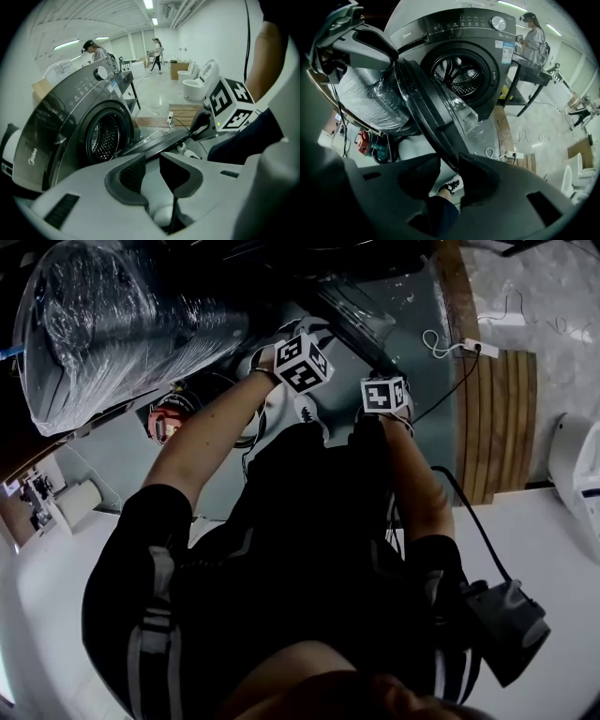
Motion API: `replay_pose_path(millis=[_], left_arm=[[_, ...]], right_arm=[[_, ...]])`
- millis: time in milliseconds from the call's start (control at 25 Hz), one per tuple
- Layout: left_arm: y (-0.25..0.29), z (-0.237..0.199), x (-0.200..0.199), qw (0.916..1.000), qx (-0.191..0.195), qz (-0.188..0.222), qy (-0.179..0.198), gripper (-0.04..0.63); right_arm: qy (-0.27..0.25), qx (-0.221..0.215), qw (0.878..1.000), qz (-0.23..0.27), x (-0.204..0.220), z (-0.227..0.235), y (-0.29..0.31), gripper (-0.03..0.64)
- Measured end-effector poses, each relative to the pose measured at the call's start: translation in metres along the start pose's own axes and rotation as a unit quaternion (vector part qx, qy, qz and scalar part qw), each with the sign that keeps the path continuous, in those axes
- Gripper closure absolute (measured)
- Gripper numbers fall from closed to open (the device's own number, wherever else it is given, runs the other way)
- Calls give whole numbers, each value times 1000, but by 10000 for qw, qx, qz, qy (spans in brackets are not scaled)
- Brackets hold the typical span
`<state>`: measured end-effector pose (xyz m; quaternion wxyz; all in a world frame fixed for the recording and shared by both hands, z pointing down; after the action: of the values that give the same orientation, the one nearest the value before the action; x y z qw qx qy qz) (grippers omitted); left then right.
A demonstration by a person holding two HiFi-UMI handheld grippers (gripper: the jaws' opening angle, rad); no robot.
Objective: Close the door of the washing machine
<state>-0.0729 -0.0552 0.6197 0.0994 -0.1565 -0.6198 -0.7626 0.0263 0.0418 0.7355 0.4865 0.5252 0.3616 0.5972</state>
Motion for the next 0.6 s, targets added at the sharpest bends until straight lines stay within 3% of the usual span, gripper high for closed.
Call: replay_pose_path(millis=[120, 600], left_arm=[[8, -10, -10, 9996, -113, -152, 213, 500], [32, -49, -44, 9985, -286, -455, -89, 500]], right_arm=[[-111, 52, 9999, 84, -17, 21, -1, 486], [-136, 14, 9992, 388, -79, 81, -4, 506]])
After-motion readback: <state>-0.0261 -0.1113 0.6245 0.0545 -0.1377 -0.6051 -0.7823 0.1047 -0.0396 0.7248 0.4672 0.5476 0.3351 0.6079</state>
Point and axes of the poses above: the fingertips, and each gripper's own axes: y forward along the fingers, z to its right, x out of its underside, the point moved 1 cm from there along -y, backward along the fingers, and after that the axes turned 9 degrees about y, right-handed, at the moved point
